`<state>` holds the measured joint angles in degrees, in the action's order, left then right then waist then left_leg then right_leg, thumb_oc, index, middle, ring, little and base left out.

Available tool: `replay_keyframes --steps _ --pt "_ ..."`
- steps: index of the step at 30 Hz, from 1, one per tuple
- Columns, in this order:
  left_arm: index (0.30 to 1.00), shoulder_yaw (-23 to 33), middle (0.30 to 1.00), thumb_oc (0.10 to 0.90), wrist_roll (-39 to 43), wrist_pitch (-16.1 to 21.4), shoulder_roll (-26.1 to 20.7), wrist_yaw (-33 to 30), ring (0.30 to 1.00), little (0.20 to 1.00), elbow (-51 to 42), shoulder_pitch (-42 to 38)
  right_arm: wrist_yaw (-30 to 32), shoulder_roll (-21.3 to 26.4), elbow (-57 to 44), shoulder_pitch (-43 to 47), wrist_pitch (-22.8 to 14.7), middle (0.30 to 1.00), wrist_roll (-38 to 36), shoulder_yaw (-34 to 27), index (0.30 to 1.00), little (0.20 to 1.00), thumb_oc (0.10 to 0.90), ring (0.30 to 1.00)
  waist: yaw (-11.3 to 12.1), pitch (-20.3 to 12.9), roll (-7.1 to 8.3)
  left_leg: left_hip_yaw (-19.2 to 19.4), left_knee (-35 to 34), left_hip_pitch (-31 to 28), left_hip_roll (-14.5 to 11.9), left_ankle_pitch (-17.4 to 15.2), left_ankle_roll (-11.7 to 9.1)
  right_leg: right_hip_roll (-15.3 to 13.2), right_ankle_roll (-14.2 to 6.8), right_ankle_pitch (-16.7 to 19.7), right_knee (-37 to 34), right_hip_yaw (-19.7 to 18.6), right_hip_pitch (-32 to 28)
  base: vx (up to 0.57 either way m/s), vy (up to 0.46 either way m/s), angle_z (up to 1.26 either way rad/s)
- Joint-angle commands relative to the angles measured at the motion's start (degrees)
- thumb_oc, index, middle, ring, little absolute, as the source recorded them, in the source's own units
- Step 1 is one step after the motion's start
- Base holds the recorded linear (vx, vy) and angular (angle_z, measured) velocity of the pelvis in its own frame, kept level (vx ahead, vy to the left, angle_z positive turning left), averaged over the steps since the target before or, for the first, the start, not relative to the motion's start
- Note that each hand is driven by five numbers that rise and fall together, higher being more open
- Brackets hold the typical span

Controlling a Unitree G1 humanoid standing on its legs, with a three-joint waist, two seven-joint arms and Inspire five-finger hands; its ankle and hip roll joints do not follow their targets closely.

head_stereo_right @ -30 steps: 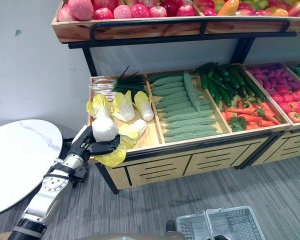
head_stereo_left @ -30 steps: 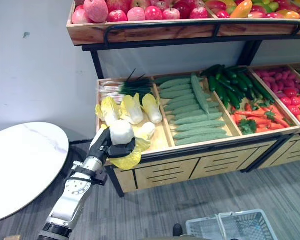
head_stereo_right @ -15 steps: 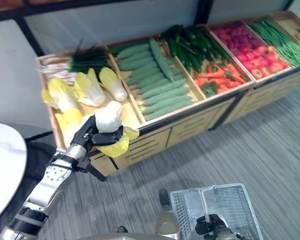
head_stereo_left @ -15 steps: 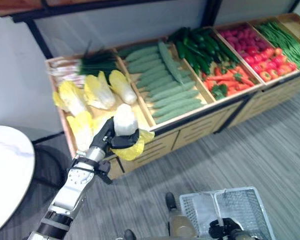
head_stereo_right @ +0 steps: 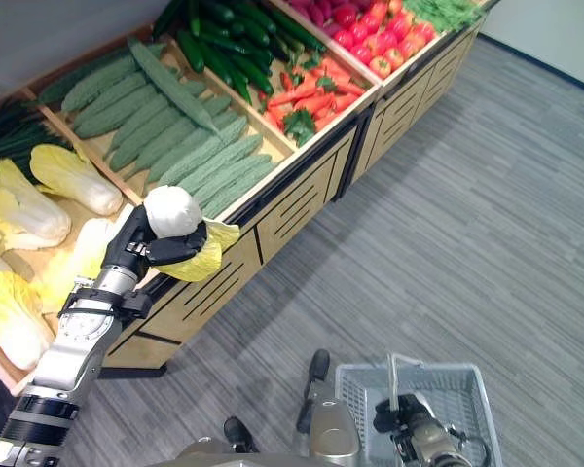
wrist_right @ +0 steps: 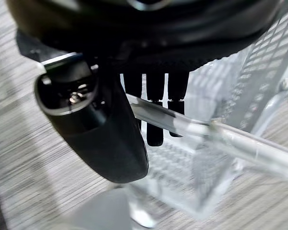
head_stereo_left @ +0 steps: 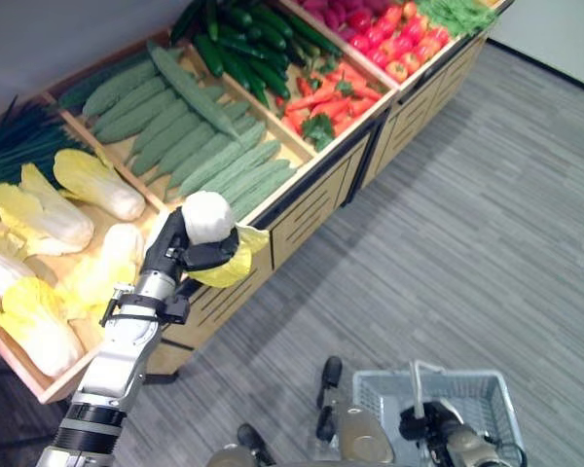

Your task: Get the vegetables into the basket

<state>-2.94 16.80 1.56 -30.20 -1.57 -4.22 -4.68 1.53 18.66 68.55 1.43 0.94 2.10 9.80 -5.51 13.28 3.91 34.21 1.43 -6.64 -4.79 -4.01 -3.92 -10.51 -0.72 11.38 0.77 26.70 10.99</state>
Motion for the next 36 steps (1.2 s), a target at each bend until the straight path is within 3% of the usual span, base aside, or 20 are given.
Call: replay_keyframes --steps 1,10,16,30,33,34,35,36 --pt "0.3 0.1 0.3 0.4 -0.8 6.4 -2.7 -0.8 0.3 0.3 -8.2 -1.9 0.3 0.9 0.5 0.3 -2.0 0.3 1.2 1.0 0.3 0.3 0.4 0.3 1.2 -4.2 1.4 -1.0 6.6 3.8 -0.5 -4.2 1.2 -11.5 -13.9 3.3 -1.7 -0.4 -5.7 0.06 -0.118 0.15" --pt "0.3 -0.6 0.3 0.4 -0.5 6.3 -2.0 -1.3 0.3 0.3 -7.6 -2.4 1.2 1.6 -0.3 -0.3 -2.2 0.3 -0.8 -0.4 0.3 0.3 0.4 0.3 -0.1 -3.6 0.57 -0.9 5.8 4.1 -2.0 -3.1 0.0 -9.7 -13.6 2.1 -2.6 -1.4 -5.1 0.04 -0.067 0.0" --pt "0.3 -1.4 0.3 0.4 -0.2 6.6 -1.0 -2.7 0.3 0.3 -6.9 -3.4 2.0 2.2 -1.2 -0.3 -2.4 0.3 -1.6 -0.9 0.3 0.3 0.4 0.3 -1.5 -1.4 -1.44 -1.0 2.6 5.8 -2.3 -0.2 -1.1 -8.5 -13.1 0.9 -2.0 -3.5 -1.5 0.0 -0.058 -0.04" --pt "0.3 -2.7 0.3 0.4 0.1 6.7 0.7 -3.4 0.3 0.3 -6.0 -5.1 2.9 3.9 -0.8 -0.5 -3.0 0.3 -2.3 -1.0 0.3 0.3 0.4 0.3 -1.8 0.6 -3.52 -2.2 1.5 7.9 -4.8 2.1 -2.8 -6.6 -11.1 -3.2 2.4 -4.0 1.8 0.03 -0.073 -0.02" --pt "0.3 -2.7 0.3 0.4 0.2 6.7 0.7 -3.2 0.3 0.3 -5.9 -4.7 3.0 4.0 -0.6 -0.3 -3.3 0.3 -2.9 -0.8 0.3 0.3 0.4 0.3 -2.0 1.2 -3.15 -2.7 4.0 8.0 -6.7 1.3 -3.4 -5.2 -9.9 -5.4 4.5 -5.0 2.4 0.07 -0.159 0.01" --pt "0.3 -1.6 0.3 0.4 0.2 6.9 0.1 -3.0 0.3 0.3 -6.0 -3.7 2.8 4.1 -0.5 0.1 -3.6 0.3 -3.0 0.2 0.3 0.3 0.4 0.3 -1.4 1.7 -1.93 -4.8 10.8 9.5 -9.5 0.3 -4.3 -2.6 -8.1 -7.6 4.6 -6.2 2.0 0.15 -0.348 0.02" --pt "0.3 -1.1 0.3 0.4 0.1 6.8 0.0 -3.0 0.3 0.3 -6.0 -3.2 2.7 4.1 -0.4 0.0 -3.7 0.3 -2.9 0.6 0.3 0.3 0.4 0.3 -0.5 1.9 -1.17 -6.1 14.6 10.4 -10.9 1.7 -4.9 -1.4 -7.3 -8.6 4.3 -6.4 1.1 0.13 -0.308 -0.07" --pt "0.3 -1.0 0.3 0.4 0.1 6.8 -0.2 -3.0 0.3 0.3 -6.1 -3.1 2.7 4.0 -0.3 0.0 -3.8 0.3 -2.9 0.6 0.3 0.3 0.4 0.3 -0.5 2.0 -1.25 -6.3 15.5 10.7 -11.5 1.5 -5.3 -0.9 -7.0 -8.8 4.2 -6.4 0.9 0.1 -0.28 -0.24"
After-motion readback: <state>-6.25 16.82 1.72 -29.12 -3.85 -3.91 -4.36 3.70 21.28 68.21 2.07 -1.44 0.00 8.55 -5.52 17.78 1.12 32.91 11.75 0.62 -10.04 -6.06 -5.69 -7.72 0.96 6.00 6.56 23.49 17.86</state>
